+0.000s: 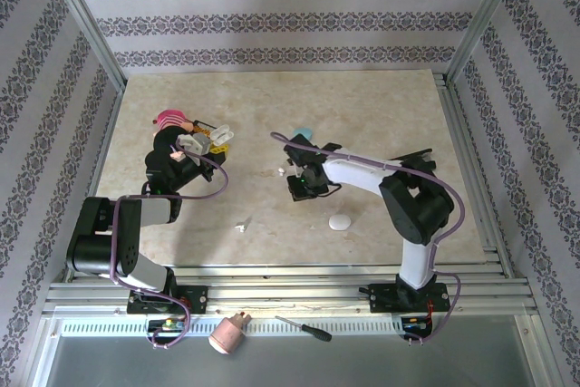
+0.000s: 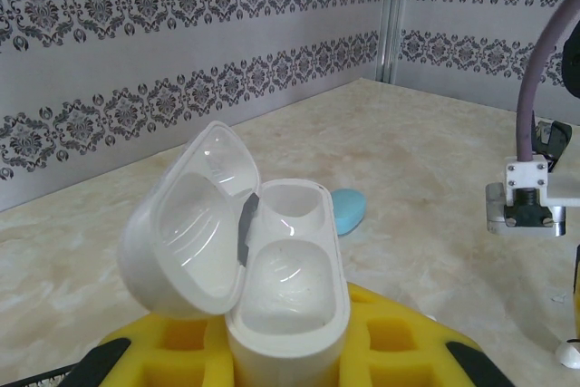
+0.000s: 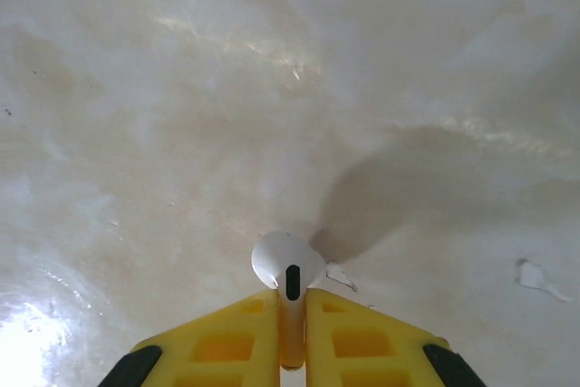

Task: Insert wireless bluetooth earbuds into charging case

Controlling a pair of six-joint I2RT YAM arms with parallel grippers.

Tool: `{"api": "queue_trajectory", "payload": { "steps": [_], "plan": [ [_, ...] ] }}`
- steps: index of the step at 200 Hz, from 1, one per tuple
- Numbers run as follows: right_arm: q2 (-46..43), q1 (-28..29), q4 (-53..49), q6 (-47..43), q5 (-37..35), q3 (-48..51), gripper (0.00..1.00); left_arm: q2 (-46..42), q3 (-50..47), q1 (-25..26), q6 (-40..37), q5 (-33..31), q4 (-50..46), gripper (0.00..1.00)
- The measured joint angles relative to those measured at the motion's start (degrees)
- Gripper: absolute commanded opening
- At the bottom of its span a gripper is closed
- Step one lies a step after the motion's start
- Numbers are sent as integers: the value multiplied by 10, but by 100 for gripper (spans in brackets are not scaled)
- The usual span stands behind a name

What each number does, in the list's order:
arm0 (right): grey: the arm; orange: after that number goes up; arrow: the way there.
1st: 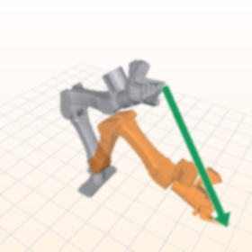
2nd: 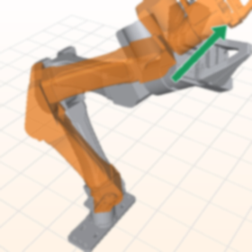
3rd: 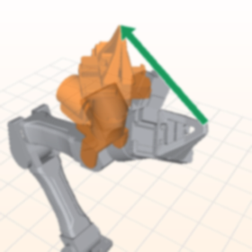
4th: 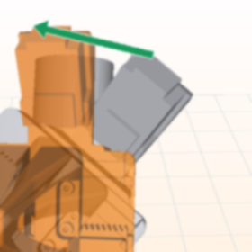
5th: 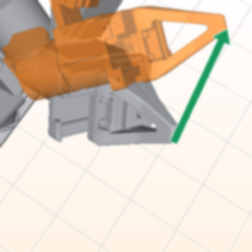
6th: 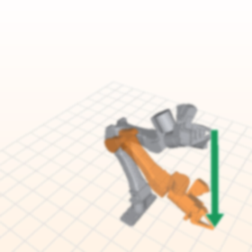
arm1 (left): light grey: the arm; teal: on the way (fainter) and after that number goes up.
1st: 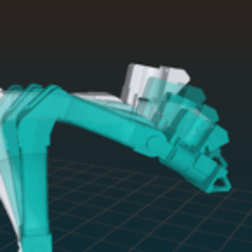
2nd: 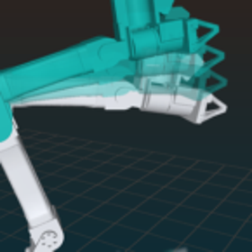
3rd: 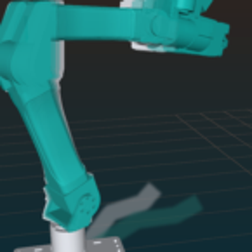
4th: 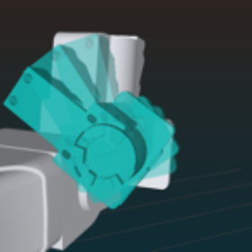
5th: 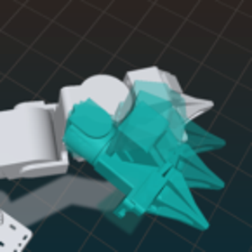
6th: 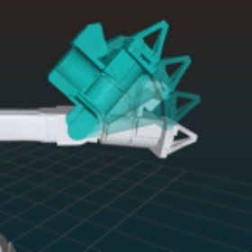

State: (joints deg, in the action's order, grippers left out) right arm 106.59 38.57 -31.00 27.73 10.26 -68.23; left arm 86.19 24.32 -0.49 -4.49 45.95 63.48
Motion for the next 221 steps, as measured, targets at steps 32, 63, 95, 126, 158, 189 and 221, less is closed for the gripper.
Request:
{"api": "queue_trajectory", "payload": {
  "steps": [32, 63, 95, 126, 158, 189, 221],
  "plan": [
    [-28, -52, 87, 61, 102, 72, 13, 0, 0, 0, 0, -1, 0, 4],
    [-37, -73, 110, 80, 117, 94, 20, 0, 0, 0, 0, -1, 0, 4],
    [-40, -81, 101, 75, 100, 98, 34, 0, 0, 0, 0, -1, 0, 4],
    [-56, -80, 64, 49, 72, 92, 44, 0, 0, 0, 0, -2, 0, 4],
    [-61, -76, 24, 10, 40, 57, 48, 0, 0, 0, 0, -1, 0, 4],
    [-34, -71, -25, -38, 20, -8, 49, 0, 0, 0, 0, -1, 0, 4],
    [35, -53, -96, -130, 12, -103, 50, 0, 0, 0, 0, -1, 0, 4]
  ]
}}
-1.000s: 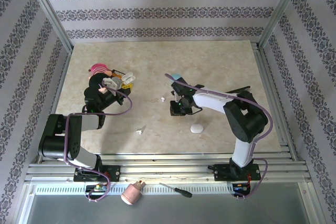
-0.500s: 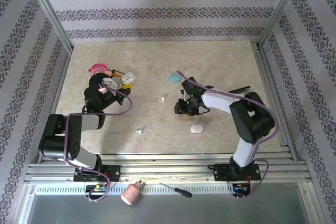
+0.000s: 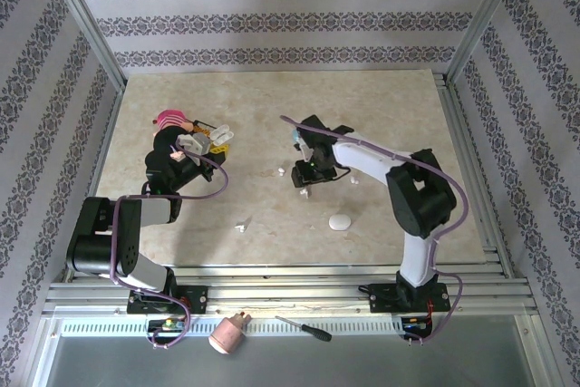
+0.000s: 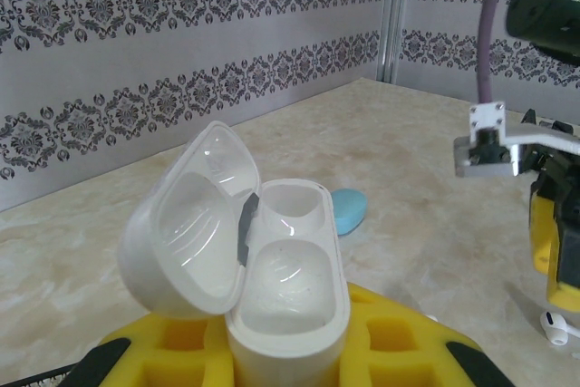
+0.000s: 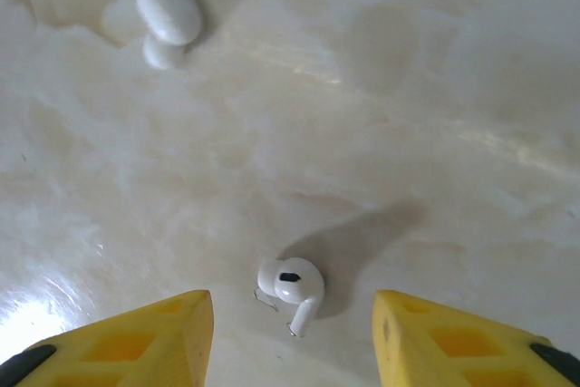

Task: Insert wireless bluetooth earbuds into charging case

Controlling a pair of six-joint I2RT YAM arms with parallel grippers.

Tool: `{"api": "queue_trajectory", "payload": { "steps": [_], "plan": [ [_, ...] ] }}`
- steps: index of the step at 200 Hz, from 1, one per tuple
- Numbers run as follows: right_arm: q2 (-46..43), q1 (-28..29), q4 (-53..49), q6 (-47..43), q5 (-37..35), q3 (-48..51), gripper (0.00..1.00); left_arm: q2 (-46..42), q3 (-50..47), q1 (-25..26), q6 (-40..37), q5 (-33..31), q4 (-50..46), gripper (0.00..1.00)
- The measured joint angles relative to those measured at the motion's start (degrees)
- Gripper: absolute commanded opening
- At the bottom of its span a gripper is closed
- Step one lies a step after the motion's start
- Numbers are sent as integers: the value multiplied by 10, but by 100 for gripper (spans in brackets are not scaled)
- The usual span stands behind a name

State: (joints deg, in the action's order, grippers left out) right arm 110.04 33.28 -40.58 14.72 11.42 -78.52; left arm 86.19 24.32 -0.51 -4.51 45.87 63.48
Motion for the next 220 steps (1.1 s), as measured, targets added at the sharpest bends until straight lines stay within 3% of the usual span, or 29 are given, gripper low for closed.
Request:
{"api": "queue_trajectory", "payload": {
  "steps": [39, 90, 186, 220],
  "plan": [
    [52, 6, -85, -104, 1, -67, 49, 0, 0, 0, 0, 2, 0, 4],
    [97, 6, -129, -163, 16, -119, 49, 0, 0, 0, 0, 2, 0, 4],
    [116, 6, -145, -181, 51, -123, 41, 0, 0, 0, 0, 2, 0, 4],
    [116, 6, -144, -177, 56, -110, 34, 0, 0, 0, 0, 2, 0, 4]
  ]
}}
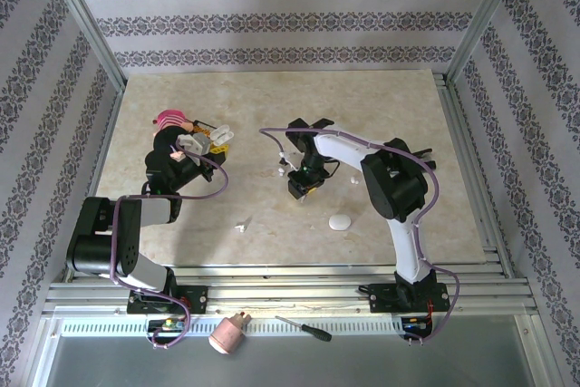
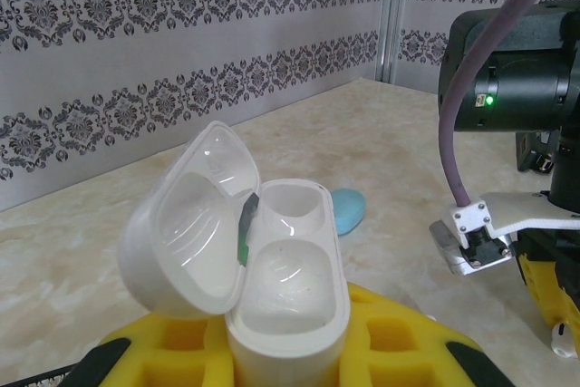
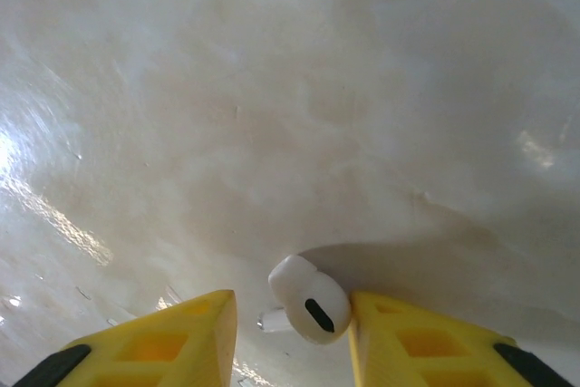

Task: Insert wireless bluetooth earbuds into charging case

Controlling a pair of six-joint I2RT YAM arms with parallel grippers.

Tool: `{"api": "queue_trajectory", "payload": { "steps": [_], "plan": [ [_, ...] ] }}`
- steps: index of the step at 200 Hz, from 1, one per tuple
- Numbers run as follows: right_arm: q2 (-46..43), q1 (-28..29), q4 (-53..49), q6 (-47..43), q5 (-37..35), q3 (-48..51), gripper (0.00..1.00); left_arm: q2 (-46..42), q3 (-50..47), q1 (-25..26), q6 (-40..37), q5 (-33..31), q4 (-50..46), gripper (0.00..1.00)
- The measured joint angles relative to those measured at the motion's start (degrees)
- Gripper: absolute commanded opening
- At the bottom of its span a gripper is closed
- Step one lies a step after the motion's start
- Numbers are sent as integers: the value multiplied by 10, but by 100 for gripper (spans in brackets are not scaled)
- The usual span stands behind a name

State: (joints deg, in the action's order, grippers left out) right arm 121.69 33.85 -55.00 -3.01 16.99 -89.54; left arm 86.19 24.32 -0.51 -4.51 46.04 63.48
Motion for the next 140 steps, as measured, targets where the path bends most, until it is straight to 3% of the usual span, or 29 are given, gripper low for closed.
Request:
{"api": "queue_trajectory", "payload": {
  "steps": [37, 80, 140],
  "plan": [
    [0, -7, 5, 3, 1, 8, 29, 0, 0, 0, 0, 0, 0, 4],
    [0, -11, 12, 17, 11, 12, 34, 0, 0, 0, 0, 0, 0, 4],
    [-10, -19, 30, 31, 27, 28, 30, 0, 0, 0, 0, 0, 0, 4]
  ]
}}
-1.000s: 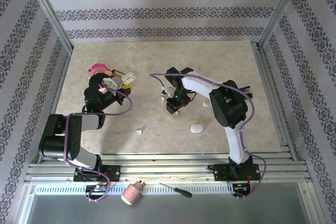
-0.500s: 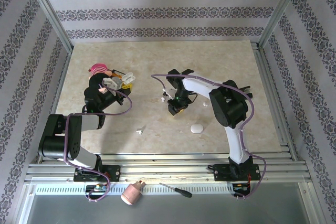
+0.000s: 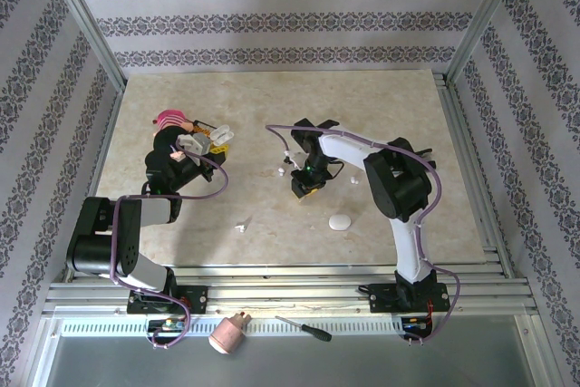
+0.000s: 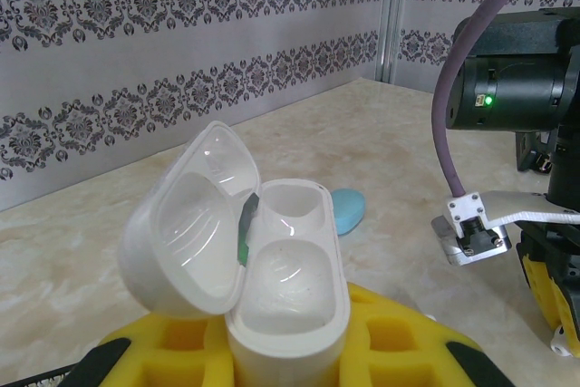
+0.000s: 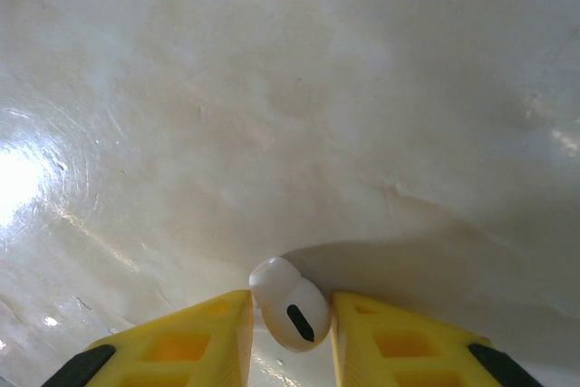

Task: Insert wireless bluetooth earbuds into charging case

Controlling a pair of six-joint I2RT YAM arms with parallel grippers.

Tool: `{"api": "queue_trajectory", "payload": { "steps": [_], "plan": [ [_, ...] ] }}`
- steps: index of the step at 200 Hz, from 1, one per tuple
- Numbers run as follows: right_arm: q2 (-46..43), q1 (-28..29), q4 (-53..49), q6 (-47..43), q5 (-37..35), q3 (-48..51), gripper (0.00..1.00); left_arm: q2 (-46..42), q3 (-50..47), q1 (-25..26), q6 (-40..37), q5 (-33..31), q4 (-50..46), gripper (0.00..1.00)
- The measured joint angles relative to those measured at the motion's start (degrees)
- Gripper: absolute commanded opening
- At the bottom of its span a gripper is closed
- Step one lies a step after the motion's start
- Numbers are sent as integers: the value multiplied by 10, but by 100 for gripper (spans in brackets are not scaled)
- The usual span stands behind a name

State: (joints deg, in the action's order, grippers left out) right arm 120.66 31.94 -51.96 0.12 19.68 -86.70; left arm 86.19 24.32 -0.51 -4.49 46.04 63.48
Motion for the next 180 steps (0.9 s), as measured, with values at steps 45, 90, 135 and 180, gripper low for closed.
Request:
{"api": "queue_trajectory", "payload": {
  "steps": [45, 90, 135, 180],
  "plan": [
    [-9, -12, 22, 17, 30, 19, 29, 0, 0, 0, 0, 0, 0, 4],
    [-9, -26, 37, 41, 64, 32, 31, 0, 0, 0, 0, 2, 0, 4],
    [-17, -39, 61, 61, 101, 53, 33, 0, 0, 0, 0, 2, 0, 4],
    [-21, -51, 82, 84, 128, 71, 28, 0, 0, 0, 0, 3, 0, 4]
  ]
}}
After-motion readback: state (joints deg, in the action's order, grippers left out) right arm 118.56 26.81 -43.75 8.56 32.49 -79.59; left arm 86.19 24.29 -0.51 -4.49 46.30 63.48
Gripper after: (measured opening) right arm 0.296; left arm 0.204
